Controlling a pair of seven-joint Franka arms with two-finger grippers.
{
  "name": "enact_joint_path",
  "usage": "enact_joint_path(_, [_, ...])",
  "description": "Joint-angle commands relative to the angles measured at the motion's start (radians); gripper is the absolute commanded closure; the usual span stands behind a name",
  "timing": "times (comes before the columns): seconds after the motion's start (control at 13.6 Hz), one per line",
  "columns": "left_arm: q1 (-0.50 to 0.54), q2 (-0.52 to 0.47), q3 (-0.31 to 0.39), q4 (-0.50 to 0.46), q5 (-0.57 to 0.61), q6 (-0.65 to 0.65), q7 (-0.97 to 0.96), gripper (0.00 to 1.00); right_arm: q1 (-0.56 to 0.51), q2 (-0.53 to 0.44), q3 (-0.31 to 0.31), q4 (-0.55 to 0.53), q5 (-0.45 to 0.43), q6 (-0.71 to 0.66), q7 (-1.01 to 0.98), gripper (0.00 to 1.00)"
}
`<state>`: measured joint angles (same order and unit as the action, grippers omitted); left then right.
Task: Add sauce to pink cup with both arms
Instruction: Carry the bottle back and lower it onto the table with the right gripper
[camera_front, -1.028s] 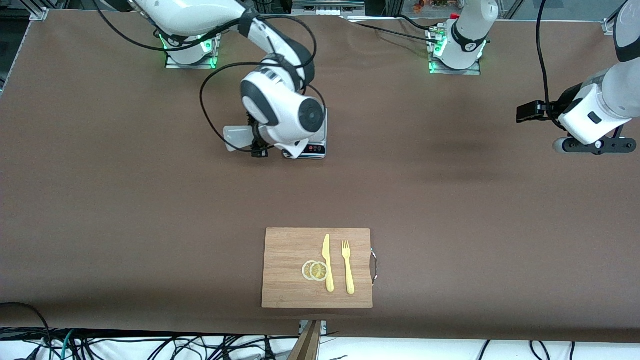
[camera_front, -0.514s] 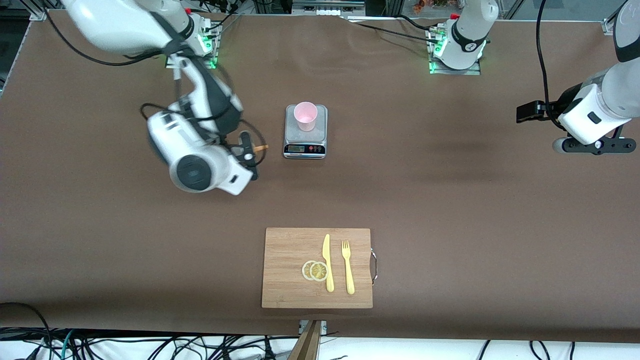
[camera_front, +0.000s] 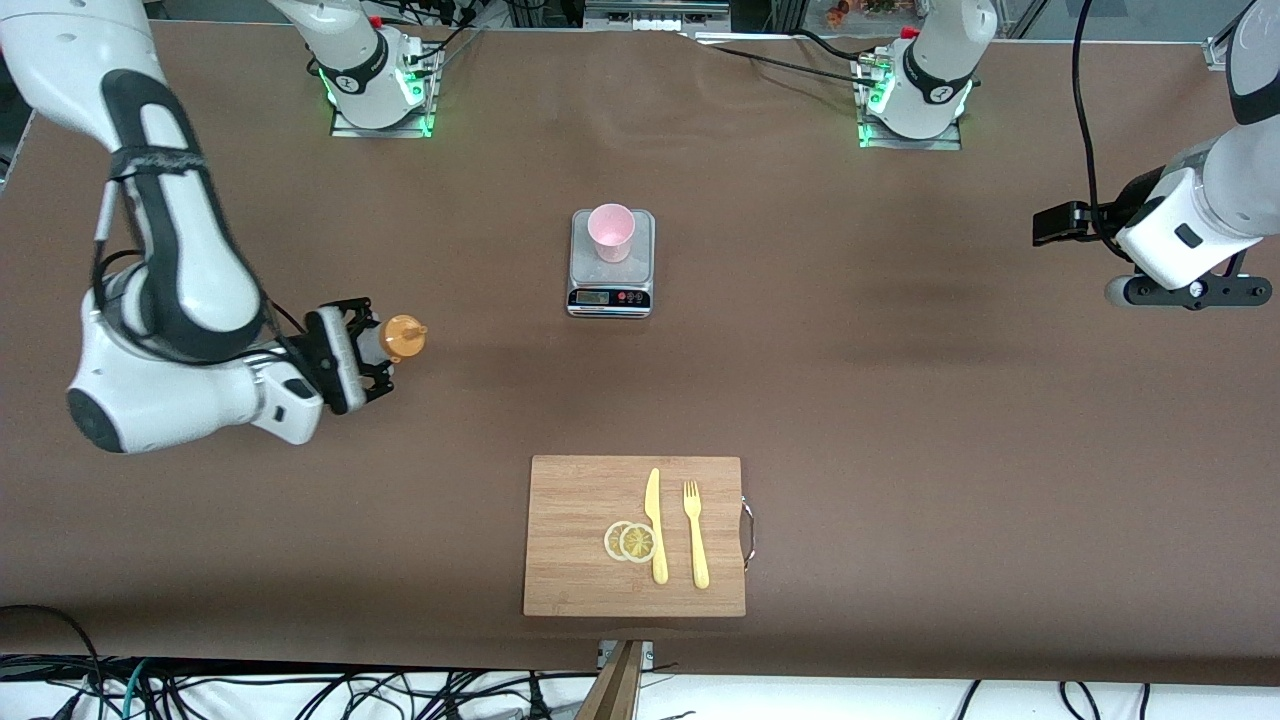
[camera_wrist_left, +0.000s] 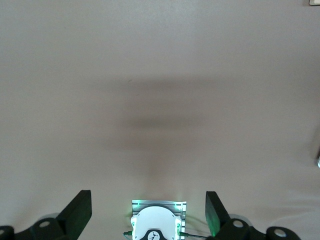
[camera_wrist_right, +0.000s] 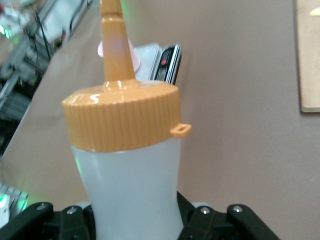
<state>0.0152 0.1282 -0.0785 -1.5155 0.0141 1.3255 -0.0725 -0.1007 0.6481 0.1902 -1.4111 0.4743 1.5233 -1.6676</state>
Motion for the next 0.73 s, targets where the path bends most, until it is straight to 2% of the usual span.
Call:
enact_joint_path(0.0, [0.006,-0.001,-0.004,0.0,0.007,0.0,0.022,0.0,-0.048,-0.008,-0.078,-0.104,0.212,-0.024,-0.147,1.0])
enact_joint_path(0.15, [0.005,-0.001,-0.004,0.0,0.007,0.0,0.022,0.0,-0.069,-0.002,-0.139,-0.182,0.331,-0.044,-0.259,1.0])
enact_joint_path(0.37, [0.005,-0.001,-0.004,0.0,0.007,0.0,0.022,0.0,-0.102,0.051,-0.219,-0.25,0.453,-0.13,-0.435,1.0])
enact_joint_path(0.66, [0.006,-0.001,-0.004,0.0,0.007,0.0,0.022,0.0,-0.132,0.116,-0.239,-0.284,0.471,-0.135,-0.62,1.0])
